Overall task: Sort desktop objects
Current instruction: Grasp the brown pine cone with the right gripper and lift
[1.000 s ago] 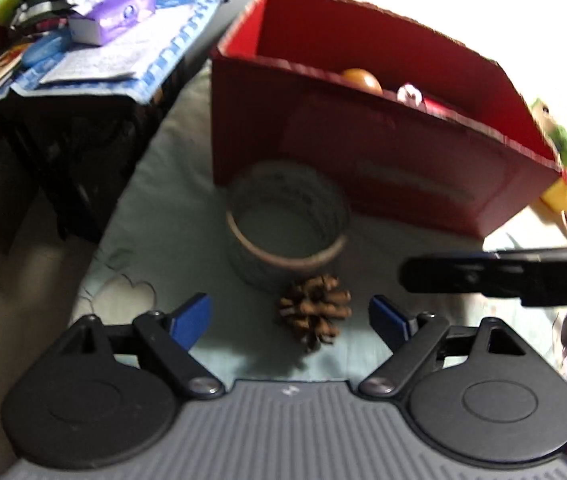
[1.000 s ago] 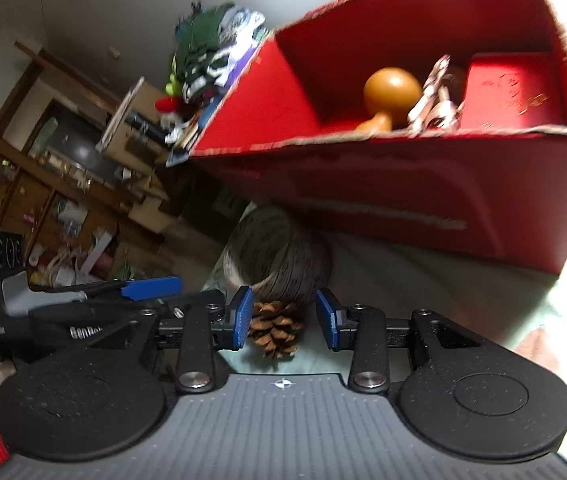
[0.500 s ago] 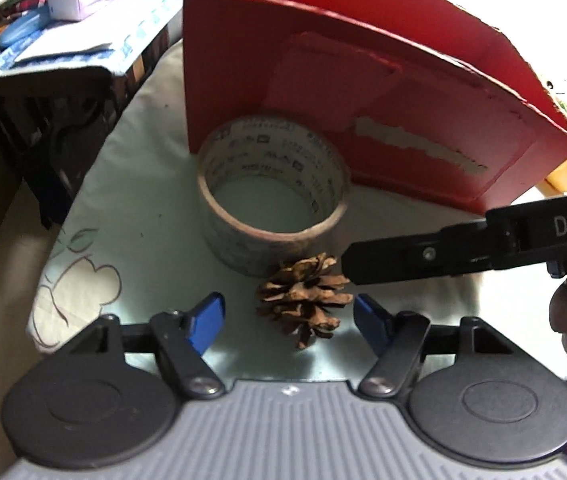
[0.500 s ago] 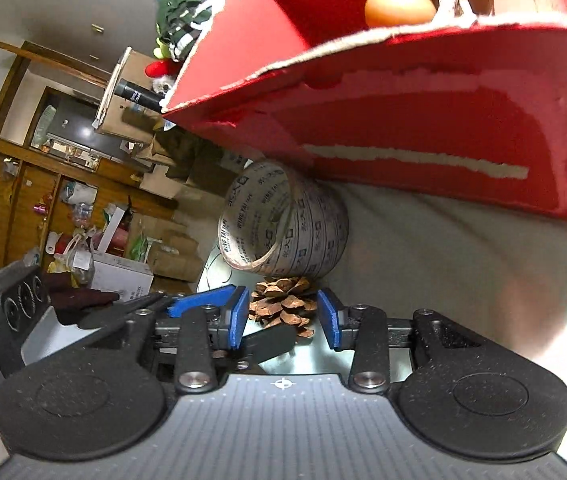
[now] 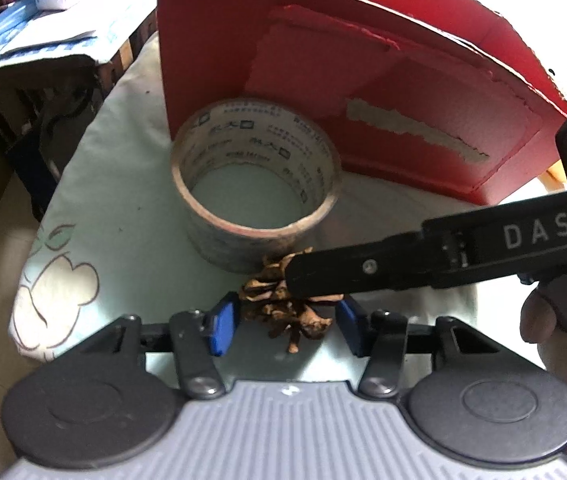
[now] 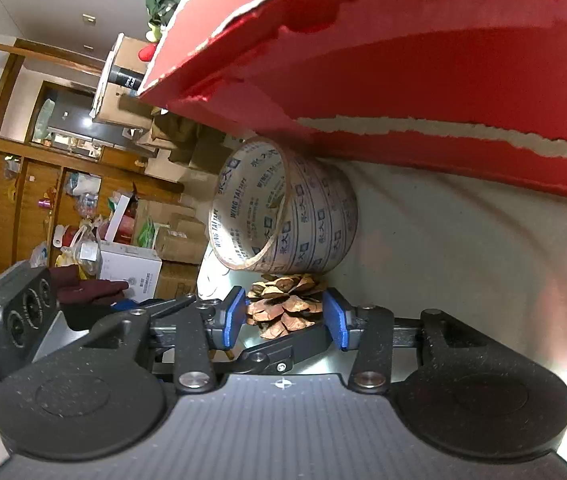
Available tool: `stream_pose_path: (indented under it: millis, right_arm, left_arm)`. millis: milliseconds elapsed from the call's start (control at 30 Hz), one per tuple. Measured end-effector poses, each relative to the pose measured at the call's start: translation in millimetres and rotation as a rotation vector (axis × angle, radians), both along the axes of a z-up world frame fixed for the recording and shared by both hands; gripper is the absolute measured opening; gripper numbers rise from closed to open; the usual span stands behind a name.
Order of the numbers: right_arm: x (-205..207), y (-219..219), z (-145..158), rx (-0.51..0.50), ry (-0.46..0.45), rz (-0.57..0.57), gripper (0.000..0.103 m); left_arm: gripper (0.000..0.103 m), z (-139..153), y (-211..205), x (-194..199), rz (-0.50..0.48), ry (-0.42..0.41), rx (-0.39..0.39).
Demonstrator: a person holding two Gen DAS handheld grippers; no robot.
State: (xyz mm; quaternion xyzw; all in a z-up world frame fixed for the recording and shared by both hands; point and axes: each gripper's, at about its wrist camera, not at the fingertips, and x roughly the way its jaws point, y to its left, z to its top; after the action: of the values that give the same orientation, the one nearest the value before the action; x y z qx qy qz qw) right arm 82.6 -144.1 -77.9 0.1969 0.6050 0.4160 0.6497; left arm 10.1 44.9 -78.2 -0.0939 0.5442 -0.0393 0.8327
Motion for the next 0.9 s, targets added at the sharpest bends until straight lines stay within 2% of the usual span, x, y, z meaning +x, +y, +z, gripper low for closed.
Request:
stream_pose_path:
  millis: [200,433,900]
  right_arm:
    - [1.6,-6.6,-4.4,0.0,0.008,-0.007,0.043]
    - [-1.2,-28.2,0.1,-0.009,-0.029,-0.028,0.041]
    - [-23.8,-118.0,13.3,-0.054,-0.084,-0.264,0.041]
  left_arm:
    - [0.053,2.0,-12.2,2.3,-0.03,-0.004,0.014]
    - [0.053,7.7,-45.0,8.8,-0.132,-0.018,0.013]
    - [0.053,22.1,-151.3,28.7,-0.443,-0.064,-0.001]
